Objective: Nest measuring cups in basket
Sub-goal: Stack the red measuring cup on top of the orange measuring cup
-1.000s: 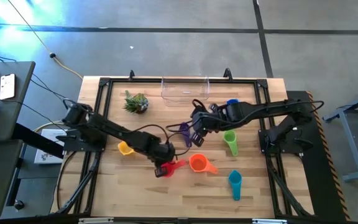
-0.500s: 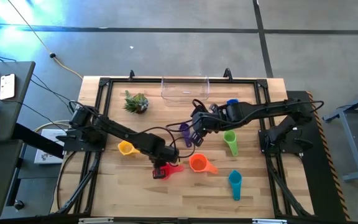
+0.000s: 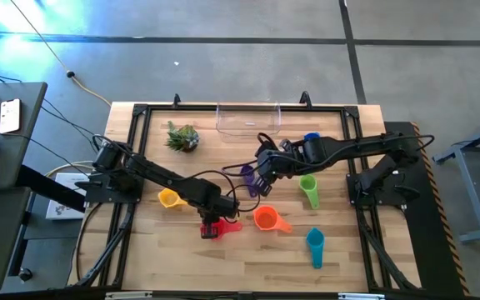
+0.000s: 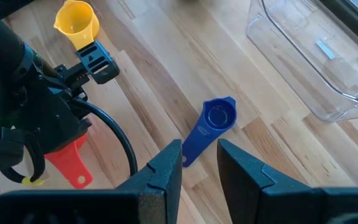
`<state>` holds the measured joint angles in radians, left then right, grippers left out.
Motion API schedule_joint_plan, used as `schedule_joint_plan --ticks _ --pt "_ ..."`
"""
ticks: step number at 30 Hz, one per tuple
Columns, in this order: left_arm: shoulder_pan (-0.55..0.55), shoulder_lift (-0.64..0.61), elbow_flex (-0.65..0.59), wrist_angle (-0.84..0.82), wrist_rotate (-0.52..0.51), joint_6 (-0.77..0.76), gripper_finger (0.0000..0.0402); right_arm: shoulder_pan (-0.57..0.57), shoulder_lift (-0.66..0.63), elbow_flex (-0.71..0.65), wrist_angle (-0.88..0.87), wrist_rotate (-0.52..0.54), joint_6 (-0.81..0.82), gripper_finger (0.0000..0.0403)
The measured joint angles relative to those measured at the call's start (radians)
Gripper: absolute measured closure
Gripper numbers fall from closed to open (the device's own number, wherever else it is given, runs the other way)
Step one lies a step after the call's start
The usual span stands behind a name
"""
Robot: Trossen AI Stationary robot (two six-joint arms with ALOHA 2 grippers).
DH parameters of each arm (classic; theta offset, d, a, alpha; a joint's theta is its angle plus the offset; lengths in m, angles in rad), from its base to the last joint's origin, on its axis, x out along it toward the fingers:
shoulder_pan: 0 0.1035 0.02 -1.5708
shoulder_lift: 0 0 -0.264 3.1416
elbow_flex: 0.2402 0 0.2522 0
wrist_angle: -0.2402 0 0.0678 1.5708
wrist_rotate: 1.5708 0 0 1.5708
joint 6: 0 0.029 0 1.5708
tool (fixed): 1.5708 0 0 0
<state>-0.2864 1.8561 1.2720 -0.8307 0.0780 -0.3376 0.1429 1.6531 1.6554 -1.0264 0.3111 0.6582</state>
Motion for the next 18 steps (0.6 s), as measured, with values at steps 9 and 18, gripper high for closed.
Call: schedule_joint_plan --ticks 9,18 --pt "0.019 0.000 0.000 0.000 0.003 0.018 0.0357 0.000 0.000 0.000 0.000 0.000 0.000 0.0312" --pt "0.049 -0.001 0.000 -0.005 0.067 -0.005 0.0318 0.000 0.000 0.000 0.000 -0.017 -0.001 0.0311"
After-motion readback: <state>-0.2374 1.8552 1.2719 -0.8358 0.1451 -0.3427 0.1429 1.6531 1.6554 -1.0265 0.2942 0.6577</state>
